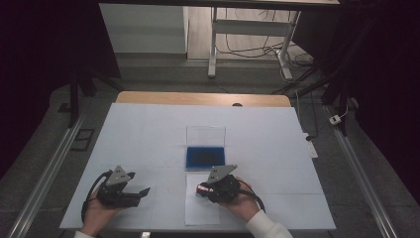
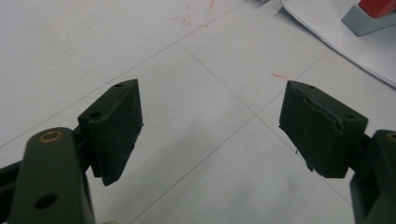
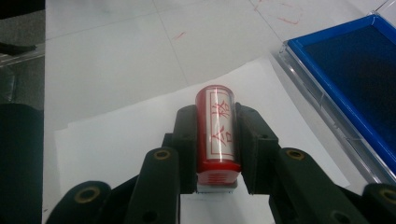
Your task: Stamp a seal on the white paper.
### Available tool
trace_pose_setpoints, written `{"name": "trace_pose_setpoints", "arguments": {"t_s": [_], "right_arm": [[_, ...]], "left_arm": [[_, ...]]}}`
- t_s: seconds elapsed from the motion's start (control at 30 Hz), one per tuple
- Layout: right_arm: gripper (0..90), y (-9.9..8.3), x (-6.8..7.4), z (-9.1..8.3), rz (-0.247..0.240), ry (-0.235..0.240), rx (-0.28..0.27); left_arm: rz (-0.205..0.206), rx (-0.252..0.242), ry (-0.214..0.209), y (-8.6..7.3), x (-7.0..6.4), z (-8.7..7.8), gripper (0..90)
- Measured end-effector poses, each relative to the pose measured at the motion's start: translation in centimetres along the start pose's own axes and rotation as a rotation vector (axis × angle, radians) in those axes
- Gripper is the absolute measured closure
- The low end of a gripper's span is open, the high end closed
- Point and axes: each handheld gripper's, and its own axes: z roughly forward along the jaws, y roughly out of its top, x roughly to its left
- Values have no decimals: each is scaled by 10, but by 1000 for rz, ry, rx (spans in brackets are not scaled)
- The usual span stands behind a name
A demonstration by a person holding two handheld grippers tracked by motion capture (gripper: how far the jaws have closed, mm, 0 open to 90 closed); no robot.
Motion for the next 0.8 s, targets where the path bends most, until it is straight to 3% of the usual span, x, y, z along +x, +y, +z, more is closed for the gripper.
{"name": "trace_pose_setpoints", "arguments": {"t_s": [0.37,0.6,0.8], "right_arm": [[695,3,-2,-3,10,6,-20],[694,2,-5,-8,56,22,-55],[694,3,-5,-11,54,17,-71]], "left_arm": [[3,-13,6,0,1,-2,216],[2,-10,9,-1,2,-2,216],[2,-11,8,-1,2,-2,216]]}}
